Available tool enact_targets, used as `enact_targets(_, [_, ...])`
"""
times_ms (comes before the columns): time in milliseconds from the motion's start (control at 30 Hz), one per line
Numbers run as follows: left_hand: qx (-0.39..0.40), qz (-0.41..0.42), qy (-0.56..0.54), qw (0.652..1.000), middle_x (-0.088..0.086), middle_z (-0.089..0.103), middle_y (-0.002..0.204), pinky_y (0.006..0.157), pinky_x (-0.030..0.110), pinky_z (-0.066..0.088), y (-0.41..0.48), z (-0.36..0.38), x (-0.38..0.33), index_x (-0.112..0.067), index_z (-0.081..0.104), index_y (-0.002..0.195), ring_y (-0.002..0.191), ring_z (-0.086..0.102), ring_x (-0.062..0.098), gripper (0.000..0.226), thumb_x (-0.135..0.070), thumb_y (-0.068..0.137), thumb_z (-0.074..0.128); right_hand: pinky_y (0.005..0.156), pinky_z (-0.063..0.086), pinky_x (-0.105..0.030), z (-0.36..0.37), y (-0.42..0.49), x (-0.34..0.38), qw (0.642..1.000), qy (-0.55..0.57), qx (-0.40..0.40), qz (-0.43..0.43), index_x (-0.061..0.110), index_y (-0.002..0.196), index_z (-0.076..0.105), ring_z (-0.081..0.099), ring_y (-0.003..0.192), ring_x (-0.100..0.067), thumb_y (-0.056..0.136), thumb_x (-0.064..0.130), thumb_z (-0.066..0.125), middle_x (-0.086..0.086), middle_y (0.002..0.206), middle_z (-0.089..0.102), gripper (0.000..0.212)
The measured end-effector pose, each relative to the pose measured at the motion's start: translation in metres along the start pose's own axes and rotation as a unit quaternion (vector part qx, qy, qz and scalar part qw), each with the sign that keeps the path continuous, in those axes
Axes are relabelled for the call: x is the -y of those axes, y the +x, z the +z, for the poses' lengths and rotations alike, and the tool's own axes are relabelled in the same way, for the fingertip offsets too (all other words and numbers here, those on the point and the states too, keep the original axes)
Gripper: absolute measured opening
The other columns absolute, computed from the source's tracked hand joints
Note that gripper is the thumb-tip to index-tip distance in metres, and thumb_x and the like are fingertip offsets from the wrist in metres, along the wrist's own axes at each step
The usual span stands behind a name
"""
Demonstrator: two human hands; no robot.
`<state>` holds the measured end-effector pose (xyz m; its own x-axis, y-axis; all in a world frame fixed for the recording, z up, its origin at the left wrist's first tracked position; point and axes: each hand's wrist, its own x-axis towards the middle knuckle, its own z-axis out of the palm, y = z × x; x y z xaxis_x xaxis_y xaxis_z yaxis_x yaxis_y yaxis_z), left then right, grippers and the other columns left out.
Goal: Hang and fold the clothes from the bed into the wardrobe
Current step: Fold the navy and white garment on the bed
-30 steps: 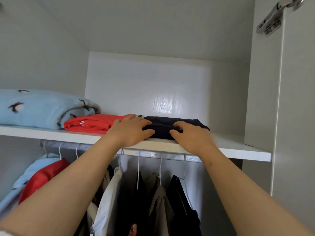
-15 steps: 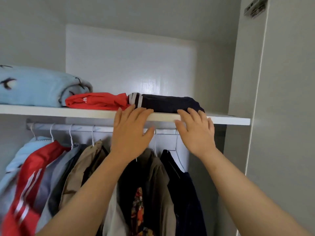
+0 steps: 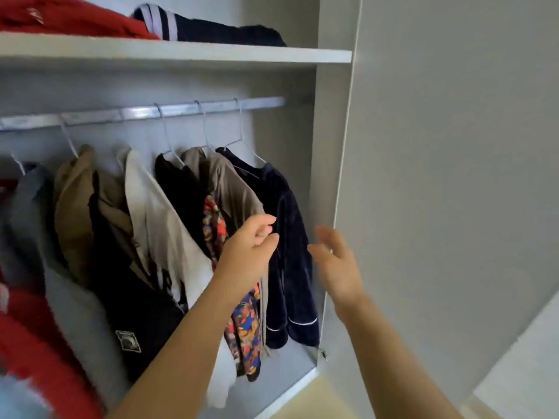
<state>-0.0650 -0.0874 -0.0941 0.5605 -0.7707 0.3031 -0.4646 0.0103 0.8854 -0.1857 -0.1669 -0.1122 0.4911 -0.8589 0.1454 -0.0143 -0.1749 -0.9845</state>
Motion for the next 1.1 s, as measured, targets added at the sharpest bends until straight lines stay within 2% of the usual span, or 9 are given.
enact_targets(67, [0.061,-0.055,-0.019,0.996,-0.018,0.060,0.100,0.079,0.013,0.043,-0.029,0.030,0.013,-0.037,0.057,0.100,0.094,0.057,-0.002,0.020,-0.019,0.091,0.054,0.073,0.038,-0.015,-0.018,-0.040,-0.029,0.996,0.026,-0.041,0.076,0.027,0.109,0.053,0.053,0.090,-0.002,0.092,0.012,0.048,0.015,0.103,0.055,0.024])
enact_targets(133, [0.122,-0.100,-0.040,0.987,-0.013,0.065,0.100,0.082,0.024,0.047,-0.060,0.063,0.018,-0.035,0.060,0.094,0.092,0.062,0.006,0.020,-0.017,0.091,0.053,0.072,0.039,-0.020,-0.039,-0.081,-0.054,0.984,0.045,-0.094,0.146,0.025,0.111,0.051,0.054,0.093,-0.012,0.093,0.013,0.048,0.002,0.114,0.055,0.023])
enact_targets(200, [0.171,-0.132,-0.057,0.975,-0.010,0.067,0.097,0.078,0.025,0.047,-0.089,0.095,0.016,-0.034,0.061,0.089,0.086,0.063,0.006,0.021,-0.015,0.091,0.053,0.067,0.039,-0.021,-0.063,-0.121,-0.074,0.968,0.057,-0.150,0.195,0.023,0.116,0.050,0.054,0.097,-0.016,0.093,0.015,0.048,-0.002,0.117,0.054,0.024])
enact_targets(267, [0.222,-0.155,-0.061,0.961,-0.009,0.067,0.095,0.074,0.024,0.046,-0.119,0.124,0.011,-0.032,0.062,0.088,0.082,0.064,0.004,0.019,-0.015,0.091,0.053,0.069,0.039,-0.023,-0.092,-0.158,-0.088,0.951,0.065,-0.201,0.226,0.023,0.117,0.051,0.055,0.100,-0.018,0.093,0.017,0.048,-0.001,0.116,0.056,0.025])
enact_targets(400, [0.336,-0.180,-0.050,0.923,-0.004,0.066,0.093,0.077,0.031,0.046,-0.191,0.182,-0.006,-0.028,0.060,0.087,0.086,0.065,0.012,0.018,-0.014,0.092,0.051,0.061,0.038,-0.022,-0.156,-0.245,-0.104,0.914,0.075,-0.300,0.260,0.019,0.115,0.054,0.056,0.080,-0.009,0.092,0.016,0.049,0.005,0.097,0.058,0.024])
enact_targets(500, [0.411,-0.179,-0.038,0.893,-0.002,0.064,0.087,0.069,0.026,0.044,-0.257,0.231,-0.033,-0.023,0.060,0.086,0.078,0.063,0.009,0.017,-0.011,0.092,0.050,0.059,0.039,-0.022,-0.205,-0.331,-0.111,0.875,0.083,-0.378,0.289,0.017,0.112,0.055,0.055,0.074,-0.010,0.092,0.014,0.049,0.005,0.090,0.056,0.021])
enact_targets(633, [0.524,-0.169,-0.035,0.834,0.000,0.061,0.085,0.065,0.024,0.040,-0.364,0.295,-0.079,-0.015,0.060,0.097,0.074,0.060,0.011,0.012,-0.010,0.094,0.049,0.064,0.041,-0.024,-0.266,-0.467,-0.112,0.804,0.095,-0.492,0.319,0.020,0.102,0.058,0.057,0.074,-0.012,0.091,0.015,0.049,0.000,0.096,0.061,0.014])
enact_targets(800, [0.625,-0.137,-0.042,0.767,-0.001,0.060,0.083,0.060,0.022,0.038,-0.496,0.358,-0.144,-0.019,0.058,0.091,0.071,0.057,0.010,0.014,-0.009,0.094,0.048,0.061,0.041,-0.023,-0.318,-0.614,-0.101,0.721,0.110,-0.602,0.325,0.024,0.085,0.057,0.056,0.074,-0.016,0.091,0.016,0.048,0.001,0.088,0.062,0.013])
enact_targets(1100, [0.806,-0.043,-0.002,0.590,-0.002,0.064,0.086,0.067,0.024,0.042,-0.691,0.422,-0.222,-0.021,0.060,0.091,0.076,0.060,0.010,0.015,-0.012,0.094,0.048,0.059,0.037,-0.023,-0.349,-0.797,-0.091,0.561,0.175,-0.752,0.299,0.020,0.085,0.058,0.055,0.067,-0.013,0.092,0.016,0.049,0.002,0.082,0.061,0.012])
